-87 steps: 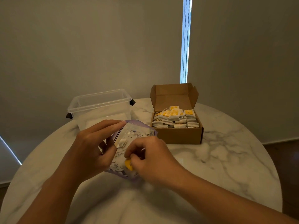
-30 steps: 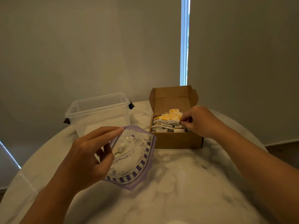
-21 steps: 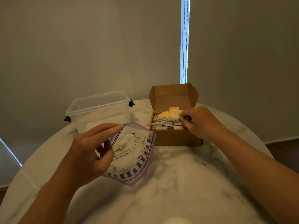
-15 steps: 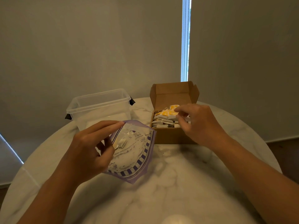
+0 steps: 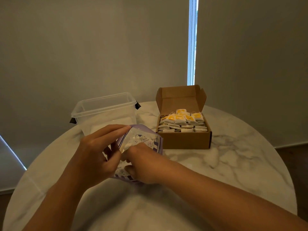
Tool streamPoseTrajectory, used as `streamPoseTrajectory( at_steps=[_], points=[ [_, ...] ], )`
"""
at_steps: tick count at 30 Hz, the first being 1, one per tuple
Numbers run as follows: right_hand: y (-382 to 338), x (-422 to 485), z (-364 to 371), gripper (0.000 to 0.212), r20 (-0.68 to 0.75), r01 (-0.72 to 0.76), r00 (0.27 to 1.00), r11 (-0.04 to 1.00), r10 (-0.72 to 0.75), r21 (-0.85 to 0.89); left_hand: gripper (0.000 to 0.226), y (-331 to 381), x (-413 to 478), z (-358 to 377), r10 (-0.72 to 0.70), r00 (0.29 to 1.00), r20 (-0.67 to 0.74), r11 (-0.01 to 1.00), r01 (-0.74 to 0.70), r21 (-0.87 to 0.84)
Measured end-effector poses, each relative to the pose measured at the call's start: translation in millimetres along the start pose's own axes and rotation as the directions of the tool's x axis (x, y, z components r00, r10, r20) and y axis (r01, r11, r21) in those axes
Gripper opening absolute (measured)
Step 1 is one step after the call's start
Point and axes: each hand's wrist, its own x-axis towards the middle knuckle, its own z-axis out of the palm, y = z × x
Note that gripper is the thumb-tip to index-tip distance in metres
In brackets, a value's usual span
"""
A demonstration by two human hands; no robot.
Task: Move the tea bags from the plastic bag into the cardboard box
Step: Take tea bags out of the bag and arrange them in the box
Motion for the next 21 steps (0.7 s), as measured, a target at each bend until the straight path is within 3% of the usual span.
streamPoseTrajectory(
  at_steps=[9, 16, 21],
  points=[
    [-7.0, 37.0, 18.4, 0.029, 0.124, 0.014, 0.992, 0.991, 0.002, -0.133, 0.047, -1.9, -1.6, -2.7, -0.018, 1.000, -0.023, 0.999, 0.017, -0.027],
    [-1.0, 27.9, 13.1, 0.029, 0.069, -0.015, 0.997, 0.992, 0.023, -0.126, 0.046, -2.9, -1.8, -2.5, -0.008, 1.000, -0.006, 1.000, 0.008, -0.022],
    [3.2, 34.8, 24.6, 0.025, -0.038, -0.194, 0.981, 0.972, 0.191, -0.131, 0.053, -1.7, -1.8, 0.8, -0.003, 1.000, 0.011, 1.000, 0.003, -0.003]
  ],
)
